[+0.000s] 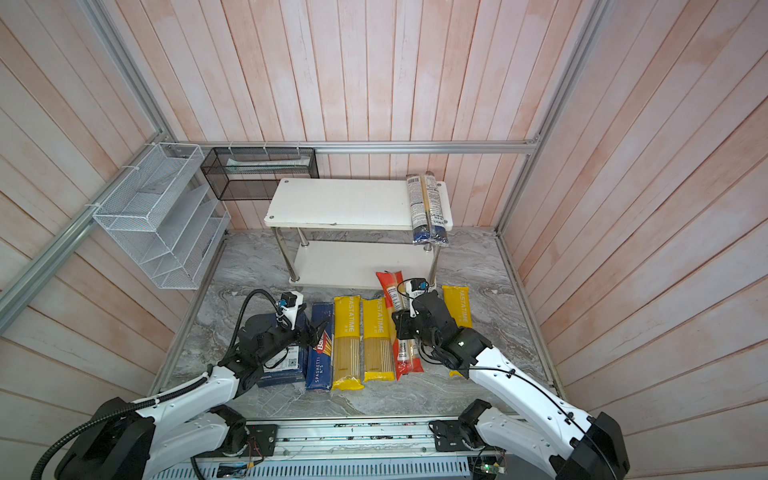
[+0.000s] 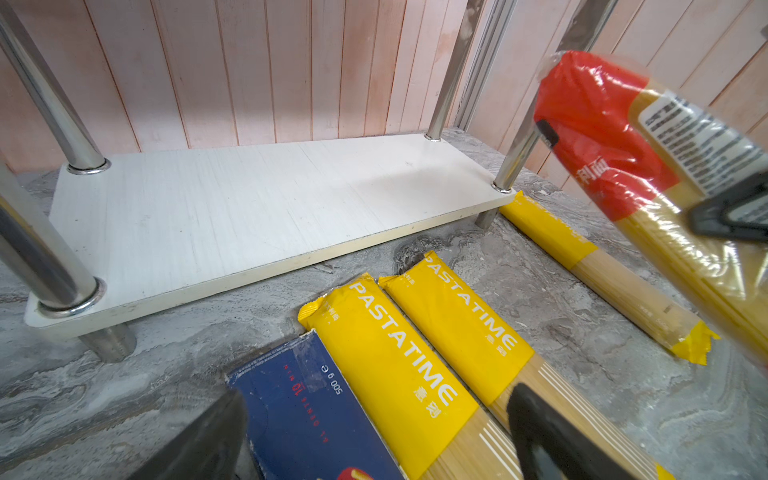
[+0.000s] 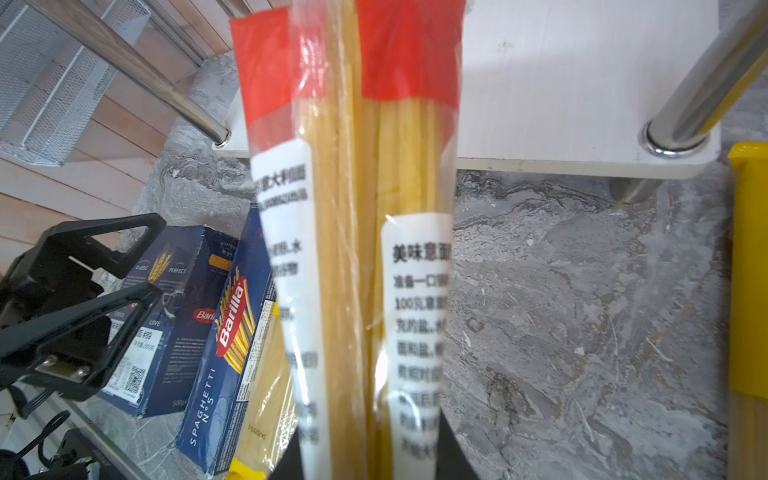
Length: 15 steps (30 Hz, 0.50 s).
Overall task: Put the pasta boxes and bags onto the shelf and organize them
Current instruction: 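Lift the red-and-clear spaghetti bag upright with the right gripper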
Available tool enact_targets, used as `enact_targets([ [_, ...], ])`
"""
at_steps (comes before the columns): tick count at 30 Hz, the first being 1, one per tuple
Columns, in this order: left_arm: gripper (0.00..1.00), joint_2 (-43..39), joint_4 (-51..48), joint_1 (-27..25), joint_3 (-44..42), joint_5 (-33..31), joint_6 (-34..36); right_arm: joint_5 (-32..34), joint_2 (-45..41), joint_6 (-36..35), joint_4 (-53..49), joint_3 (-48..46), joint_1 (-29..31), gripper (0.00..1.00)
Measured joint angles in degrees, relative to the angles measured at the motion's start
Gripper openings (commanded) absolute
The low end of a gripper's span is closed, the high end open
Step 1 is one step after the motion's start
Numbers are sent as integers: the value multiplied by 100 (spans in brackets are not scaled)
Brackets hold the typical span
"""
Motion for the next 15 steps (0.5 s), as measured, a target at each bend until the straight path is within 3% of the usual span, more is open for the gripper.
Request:
enact_targets([
  [15,100,0,-2,0,0,0,0,24,400,-369,-162,944,439,16],
])
